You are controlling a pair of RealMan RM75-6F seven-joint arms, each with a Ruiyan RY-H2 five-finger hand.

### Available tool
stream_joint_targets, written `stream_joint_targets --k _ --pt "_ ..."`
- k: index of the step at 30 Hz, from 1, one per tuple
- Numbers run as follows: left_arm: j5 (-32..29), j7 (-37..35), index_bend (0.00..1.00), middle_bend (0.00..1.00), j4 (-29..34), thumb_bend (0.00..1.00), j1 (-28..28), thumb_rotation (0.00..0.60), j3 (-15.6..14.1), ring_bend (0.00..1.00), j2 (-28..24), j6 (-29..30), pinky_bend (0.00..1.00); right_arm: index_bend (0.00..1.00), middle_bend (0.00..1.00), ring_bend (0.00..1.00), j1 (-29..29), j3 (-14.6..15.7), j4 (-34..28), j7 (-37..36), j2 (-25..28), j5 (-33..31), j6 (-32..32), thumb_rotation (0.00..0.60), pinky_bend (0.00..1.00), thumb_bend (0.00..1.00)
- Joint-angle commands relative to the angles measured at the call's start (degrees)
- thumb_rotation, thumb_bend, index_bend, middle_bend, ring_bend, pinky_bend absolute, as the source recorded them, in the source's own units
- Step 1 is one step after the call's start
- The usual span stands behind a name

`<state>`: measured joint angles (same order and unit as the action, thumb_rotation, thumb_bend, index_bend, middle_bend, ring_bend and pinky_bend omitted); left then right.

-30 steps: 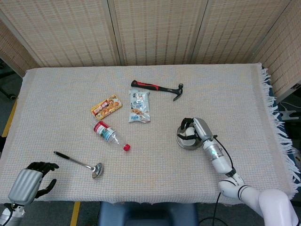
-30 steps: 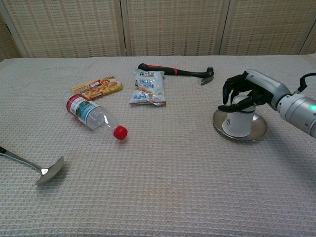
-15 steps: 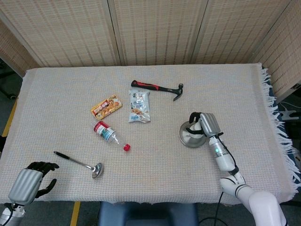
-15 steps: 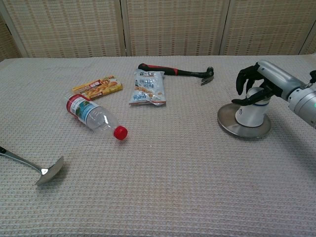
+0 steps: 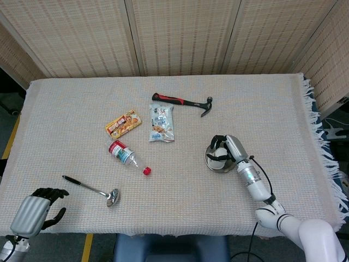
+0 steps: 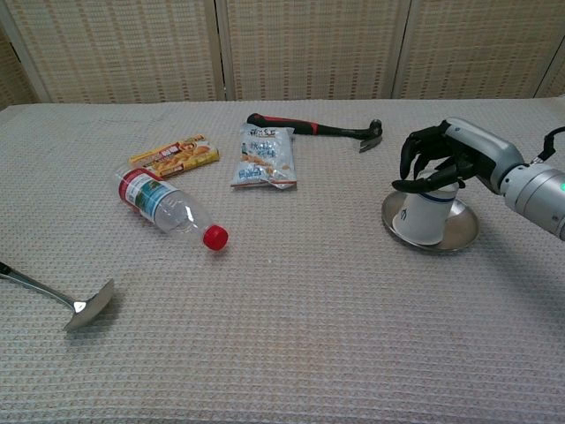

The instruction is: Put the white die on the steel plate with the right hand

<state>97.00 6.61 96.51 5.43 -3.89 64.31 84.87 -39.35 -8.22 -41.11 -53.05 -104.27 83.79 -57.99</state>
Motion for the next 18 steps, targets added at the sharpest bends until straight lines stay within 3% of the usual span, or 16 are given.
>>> stream_joint_targets --k 1,4,9,18 --pt "0.04 0.04 0.38 0.43 0.06 0.34 0.01 0.6 -0.03 0.36 -0.03 -0.02 0.37 0.6 0.55 0.56 -0.05 -0.32 1.5 2.98 -0.51 -0.06 -1.15 0.6 0.91 0.07" --pt "-0.17 -0.02 0.38 0.43 0.1 0.34 0.04 0.6 0.01 0.36 -0.03 -0.15 0.37 0.6 0.55 0.56 0.23 -1.7 8.73 13.04 -4.01 -0.7 -5.99 0.6 0.91 0.07" --pt "-0.06 0.11 0.38 0.43 0.25 0.34 0.05 0.6 -0.05 0.36 -0.13 -0.16 0.37 0.6 0.55 0.56 0.25 -2.24 14.15 15.05 -6.99 -0.85 -8.98 0.6 0.91 0.07" --pt "-0.12 0.42 0.38 0.43 0.4 0.34 0.08 0.6 -0.15 0.36 -0.16 -0.4 0.38 0.6 0.55 0.56 1.37 -1.58 6.3 8.24 -3.36 0.91 -13.2 0.6 0.91 0.07"
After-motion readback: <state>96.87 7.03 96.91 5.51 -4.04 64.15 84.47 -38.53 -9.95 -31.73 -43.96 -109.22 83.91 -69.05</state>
